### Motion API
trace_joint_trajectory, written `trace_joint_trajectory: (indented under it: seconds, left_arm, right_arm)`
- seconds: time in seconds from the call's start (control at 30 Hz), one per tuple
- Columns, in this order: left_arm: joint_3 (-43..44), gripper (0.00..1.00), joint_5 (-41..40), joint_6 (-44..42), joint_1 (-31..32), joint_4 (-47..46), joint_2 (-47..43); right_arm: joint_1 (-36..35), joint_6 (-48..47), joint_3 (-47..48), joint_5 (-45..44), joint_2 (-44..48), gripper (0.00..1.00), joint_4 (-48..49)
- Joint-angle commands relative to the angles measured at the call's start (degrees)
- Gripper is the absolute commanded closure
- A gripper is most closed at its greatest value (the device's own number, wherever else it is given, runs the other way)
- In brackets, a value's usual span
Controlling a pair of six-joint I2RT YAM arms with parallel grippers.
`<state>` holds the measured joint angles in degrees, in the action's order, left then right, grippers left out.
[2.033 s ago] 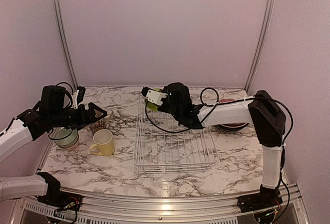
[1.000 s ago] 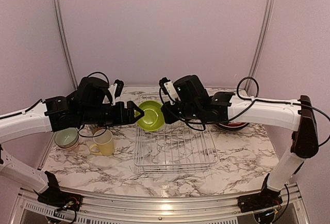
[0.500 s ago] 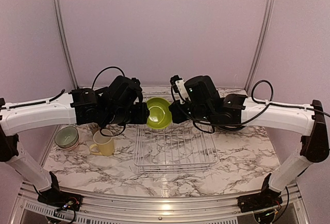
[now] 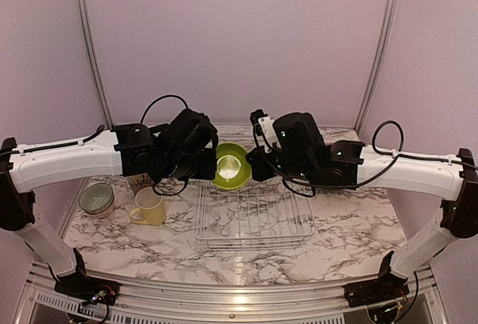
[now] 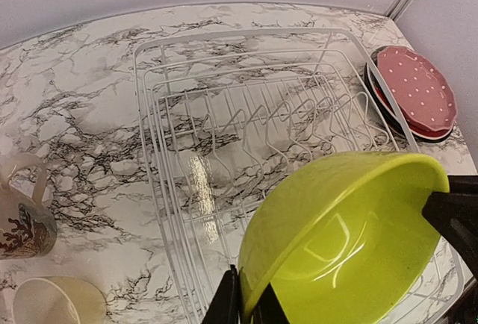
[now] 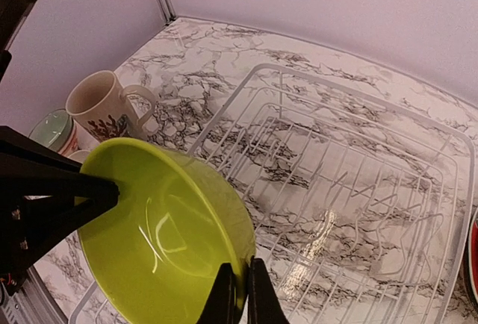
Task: Unload the mixed dishes from the dish rack
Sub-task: Pass from the right arm to the left, then place the bowl in the bowl.
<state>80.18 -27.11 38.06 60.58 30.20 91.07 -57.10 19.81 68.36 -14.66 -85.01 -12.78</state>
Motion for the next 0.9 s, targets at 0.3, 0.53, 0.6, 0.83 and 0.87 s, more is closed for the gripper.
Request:
trace_joint_trajectory:
  seconds: [0.3,0.53,0.6,0.83,0.87]
  left_arm:
    - [0.3,1.00,-4.4,0.6,0.0,2.9,-5.3]
    - [0.8,1.00,-6.7,-1.1,-3.0,5.0,-10.8]
    - [0.2,1.00,-8.2,-1.9,-4.8,5.5,-13.3]
    - [-3.4,1.00,-9.1,-3.0,-18.1,10.0,-22.3]
    - [-4.0,1.00,-9.9,-3.2,-20.1,11.1,-23.4]
  right_arm:
    - [-0.3,-0.2,-2.1,2.0,6.3,0.41,5.1]
    - [-0.3,-0.9,-7.8,0.7,15.5,0.21,9.3]
    - [-0.3,-0.4,-10.5,-0.4,18.3,0.14,11.6]
    - [-0.1,-1.0,-12.1,-6.5,20.9,0.02,8.6]
    - [0.0,-0.9,-12.5,-6.9,21.1,0.02,8.9]
